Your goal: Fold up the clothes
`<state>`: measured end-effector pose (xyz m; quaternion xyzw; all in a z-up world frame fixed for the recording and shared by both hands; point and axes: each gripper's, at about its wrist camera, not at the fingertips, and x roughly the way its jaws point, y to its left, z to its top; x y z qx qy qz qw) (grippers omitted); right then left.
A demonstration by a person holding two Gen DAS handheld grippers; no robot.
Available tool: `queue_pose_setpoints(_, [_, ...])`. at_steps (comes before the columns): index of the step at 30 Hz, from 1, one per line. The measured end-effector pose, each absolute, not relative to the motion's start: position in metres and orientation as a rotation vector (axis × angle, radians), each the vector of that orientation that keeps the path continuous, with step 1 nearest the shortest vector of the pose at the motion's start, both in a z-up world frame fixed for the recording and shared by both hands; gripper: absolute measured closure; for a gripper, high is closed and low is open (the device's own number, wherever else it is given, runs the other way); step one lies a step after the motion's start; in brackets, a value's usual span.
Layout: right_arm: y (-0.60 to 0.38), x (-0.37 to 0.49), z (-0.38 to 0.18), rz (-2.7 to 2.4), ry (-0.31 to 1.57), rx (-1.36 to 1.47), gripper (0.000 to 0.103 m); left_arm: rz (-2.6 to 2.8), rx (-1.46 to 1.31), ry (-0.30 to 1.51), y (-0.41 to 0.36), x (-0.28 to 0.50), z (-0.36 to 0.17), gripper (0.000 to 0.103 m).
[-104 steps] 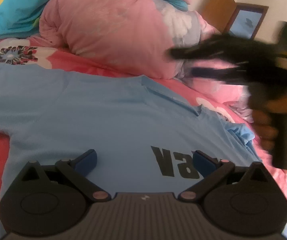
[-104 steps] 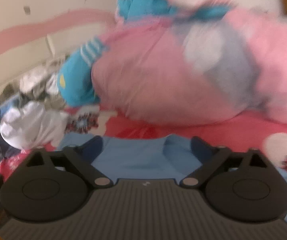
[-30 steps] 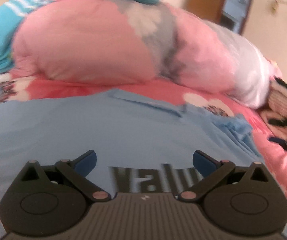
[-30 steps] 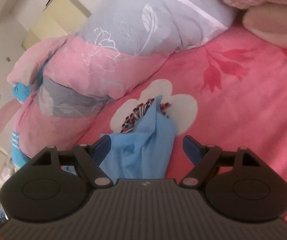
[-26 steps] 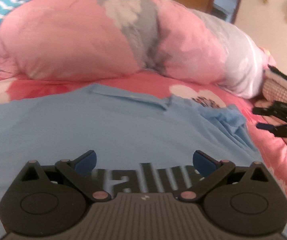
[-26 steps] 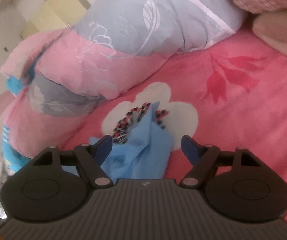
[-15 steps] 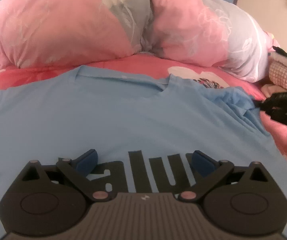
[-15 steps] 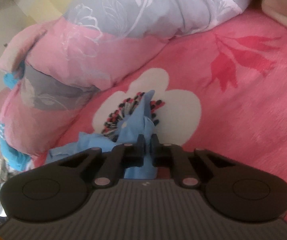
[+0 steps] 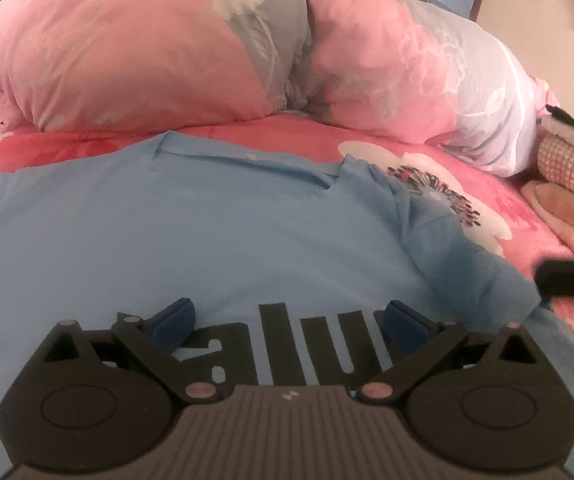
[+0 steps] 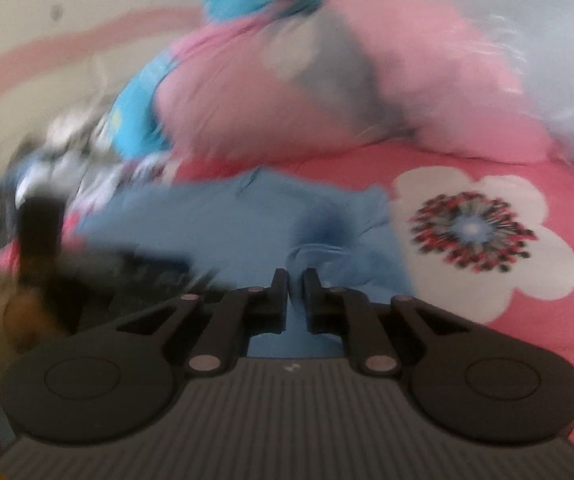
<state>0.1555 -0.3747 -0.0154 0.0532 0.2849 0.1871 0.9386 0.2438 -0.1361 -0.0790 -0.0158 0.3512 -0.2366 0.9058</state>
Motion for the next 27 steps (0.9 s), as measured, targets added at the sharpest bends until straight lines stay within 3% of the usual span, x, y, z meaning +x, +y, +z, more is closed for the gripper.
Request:
queue_pose_setpoints(11, [-0.390,0.111,-0.014,0.283,0.604,0.283,0.087,-0.506,-0.079,0.711,-0.130,0.245,-0.081,0.000])
queue_pose_setpoints(15, [-0.368,0.121,-0.013,0.293,0.624,0.165,0.084,-0.506,-0.073,0.708,-0.131,0.244,-0.082,0.000])
queue_pose_setpoints(20, [-0.326,0.139,-0.018,0.293,0.673,-0.189,0.069,-0.516,-0.098,0.706,-0.126,0.245,-0.083,0.000])
queue_pose_setpoints(22, [-0.318,0.142,-0.020,0.294,0.670,-0.329,0.068,-0.521,-0.111,0.705,-0.124,0.246,-0.083,0.000])
queue_pose_setpoints(27, [-0.337,0.168,-0.023,0.370,0.753,-0.379,0.068,-0.528,-0.128,0.699,-0.122,0.246,-0.084,0.000])
